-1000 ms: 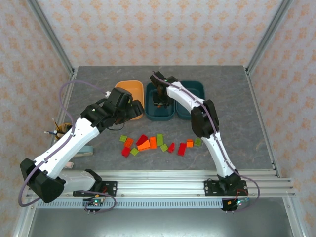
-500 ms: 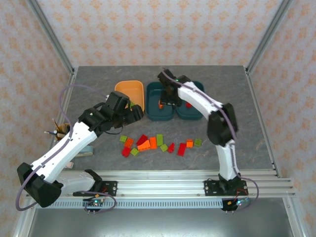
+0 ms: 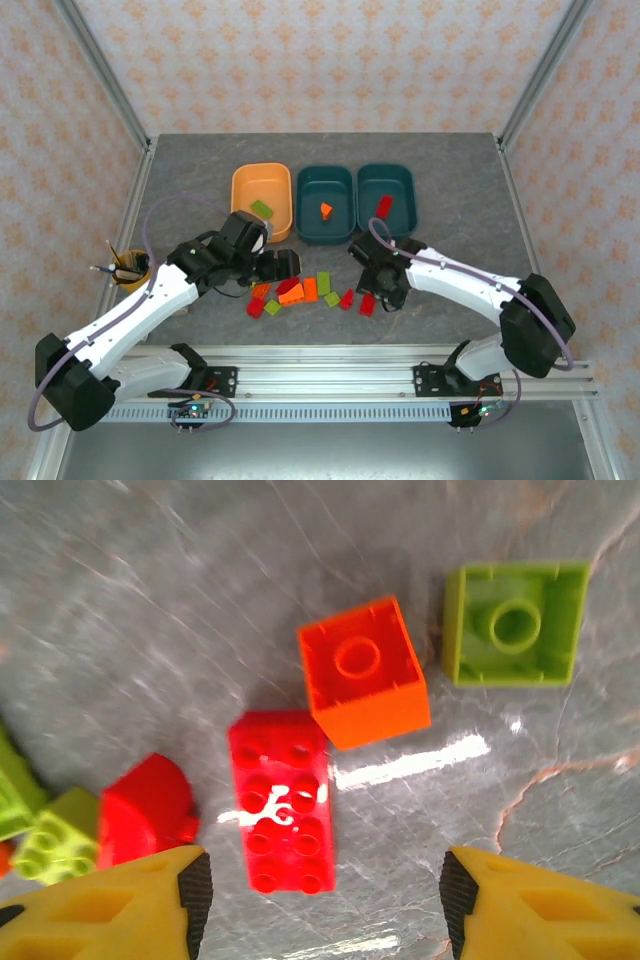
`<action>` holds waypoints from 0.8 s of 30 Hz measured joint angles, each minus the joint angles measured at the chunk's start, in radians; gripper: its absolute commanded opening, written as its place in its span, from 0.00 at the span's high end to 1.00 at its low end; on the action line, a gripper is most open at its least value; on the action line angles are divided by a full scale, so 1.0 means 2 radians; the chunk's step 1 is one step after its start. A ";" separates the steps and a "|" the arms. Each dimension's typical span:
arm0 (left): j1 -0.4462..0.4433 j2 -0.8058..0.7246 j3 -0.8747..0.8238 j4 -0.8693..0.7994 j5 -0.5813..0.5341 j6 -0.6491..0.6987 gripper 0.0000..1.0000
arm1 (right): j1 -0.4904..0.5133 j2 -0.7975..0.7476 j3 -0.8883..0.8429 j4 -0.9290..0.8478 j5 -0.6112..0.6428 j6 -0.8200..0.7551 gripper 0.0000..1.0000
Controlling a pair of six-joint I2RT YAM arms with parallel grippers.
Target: Sort the legos into containers by color
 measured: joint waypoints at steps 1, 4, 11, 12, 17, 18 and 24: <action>0.000 -0.001 -0.002 0.001 0.001 0.000 0.16 | 0.003 0.000 -0.010 0.007 -0.003 0.010 0.37; -0.003 -0.002 -0.003 0.003 0.004 0.000 0.16 | 0.006 0.000 -0.030 0.030 -0.005 0.032 0.37; -0.010 -0.011 -0.005 0.004 0.010 0.000 0.16 | 0.006 0.018 -0.041 0.080 -0.015 0.041 0.34; -0.010 -0.014 -0.006 0.005 0.010 0.000 0.16 | 0.006 0.022 -0.041 0.084 -0.017 0.041 0.34; -0.010 -0.029 -0.014 0.006 0.009 -0.006 0.16 | 0.006 0.047 -0.041 0.100 -0.028 0.037 0.41; -0.010 -0.030 -0.015 0.006 0.009 -0.008 0.16 | 0.006 0.053 -0.041 0.101 -0.031 0.035 0.43; -0.013 -0.032 -0.015 0.010 0.009 -0.014 0.16 | 0.006 0.074 -0.040 0.104 -0.033 0.025 0.55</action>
